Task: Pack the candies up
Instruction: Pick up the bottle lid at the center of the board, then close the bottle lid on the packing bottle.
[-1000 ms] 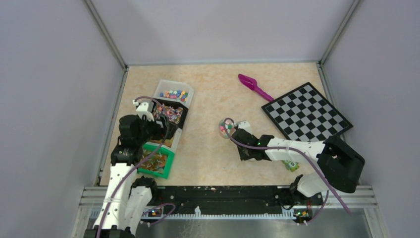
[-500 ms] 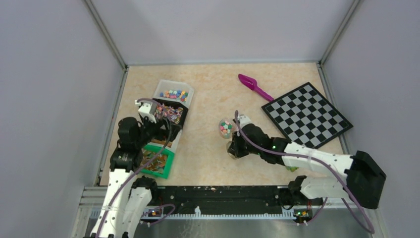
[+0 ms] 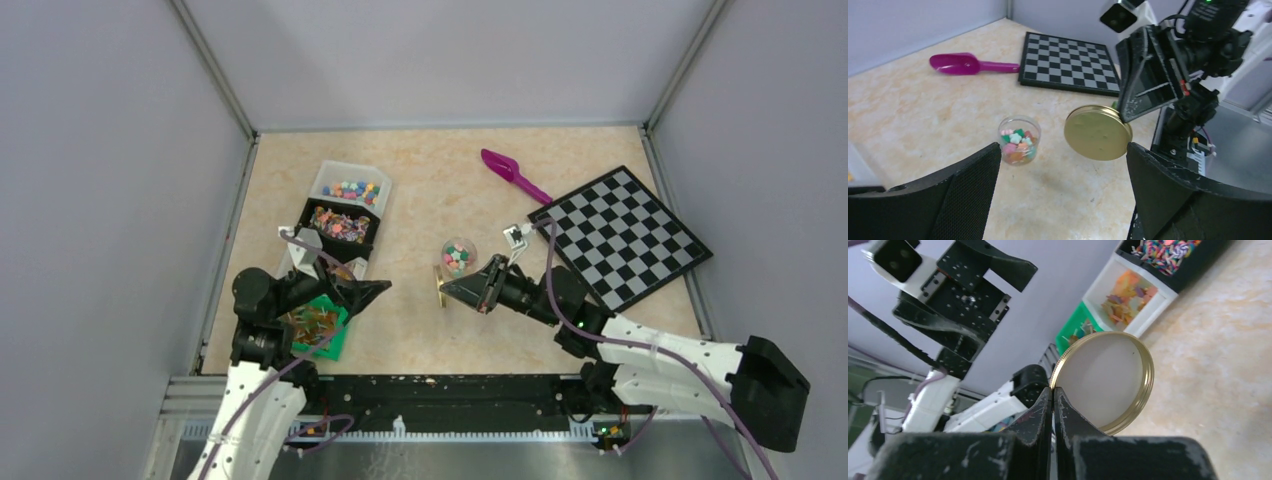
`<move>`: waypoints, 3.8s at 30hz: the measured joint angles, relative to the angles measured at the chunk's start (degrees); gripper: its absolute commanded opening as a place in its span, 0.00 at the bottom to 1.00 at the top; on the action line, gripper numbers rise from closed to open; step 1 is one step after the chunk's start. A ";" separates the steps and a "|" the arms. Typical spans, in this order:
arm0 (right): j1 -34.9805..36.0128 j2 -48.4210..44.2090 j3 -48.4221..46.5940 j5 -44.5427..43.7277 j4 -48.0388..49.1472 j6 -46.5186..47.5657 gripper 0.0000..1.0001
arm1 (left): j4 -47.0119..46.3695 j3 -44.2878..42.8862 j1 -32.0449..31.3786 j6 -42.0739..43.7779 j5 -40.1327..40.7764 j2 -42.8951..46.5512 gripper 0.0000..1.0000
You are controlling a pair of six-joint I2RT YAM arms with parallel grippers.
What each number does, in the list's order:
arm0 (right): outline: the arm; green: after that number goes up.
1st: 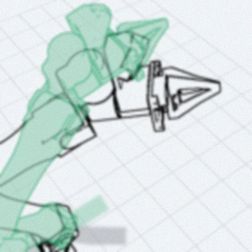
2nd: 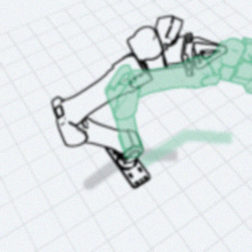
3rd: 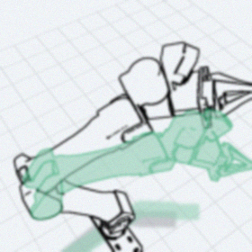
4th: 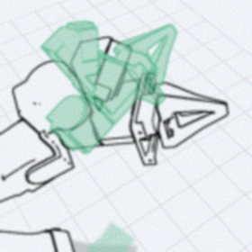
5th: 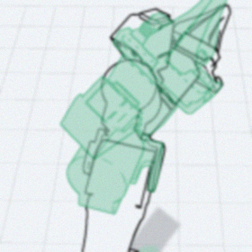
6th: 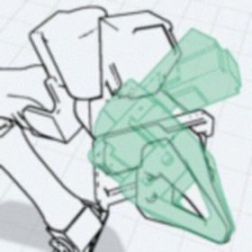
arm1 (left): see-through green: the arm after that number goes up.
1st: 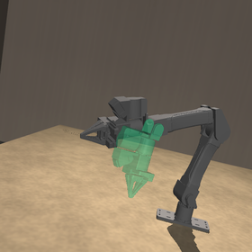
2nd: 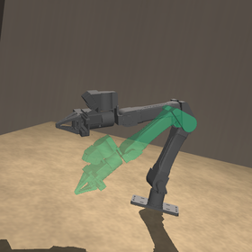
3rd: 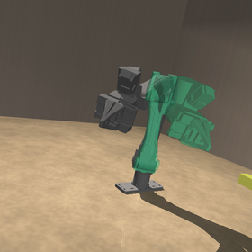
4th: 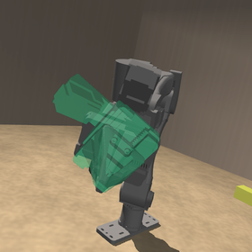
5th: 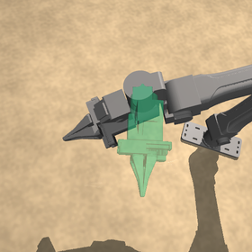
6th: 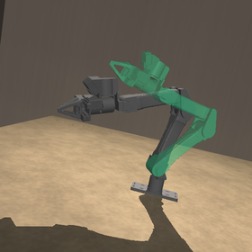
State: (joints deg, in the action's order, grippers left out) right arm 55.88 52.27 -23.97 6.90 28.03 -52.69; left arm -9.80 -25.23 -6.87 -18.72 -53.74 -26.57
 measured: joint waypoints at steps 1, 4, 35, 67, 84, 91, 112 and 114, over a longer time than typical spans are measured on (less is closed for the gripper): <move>0.00 0.52 1.16 0.42 3.37 -1.66 0.00 | -2.14 0.44 -0.37 -0.52 -1.36 0.07 0.99; 0.00 2.32 3.58 1.46 12.33 -5.68 0.00 | -6.34 2.43 -1.22 -1.09 -4.61 0.07 0.99; 0.00 6.14 4.48 6.27 28.46 -17.99 0.00 | -9.62 4.81 -30.21 19.23 8.04 -8.92 0.99; 0.00 8.50 7.48 7.63 34.91 -22.12 0.00 | -15.32 6.29 -37.81 23.91 20.33 -8.74 0.99; 0.00 10.32 8.33 8.24 36.63 -22.99 0.00 | -12.17 6.29 -37.86 24.98 19.50 -8.07 0.91; 0.00 11.30 8.48 8.61 37.97 -23.58 0.00 | -11.80 6.29 -37.86 25.18 18.78 -8.04 0.89; -1.33 -9.14 10.29 -0.28 10.60 -14.67 0.79 | -0.31 -0.48 -37.86 24.50 31.93 -11.52 0.82; -1.33 -14.05 8.85 -3.54 2.34 -11.13 0.79 | 2.67 -4.81 -37.86 24.52 34.21 -16.15 0.81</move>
State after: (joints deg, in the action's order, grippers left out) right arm 54.54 38.22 -15.11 3.36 30.37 -63.81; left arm -7.14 -30.04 -44.73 5.80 -19.53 -42.72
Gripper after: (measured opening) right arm 0.777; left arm 0.865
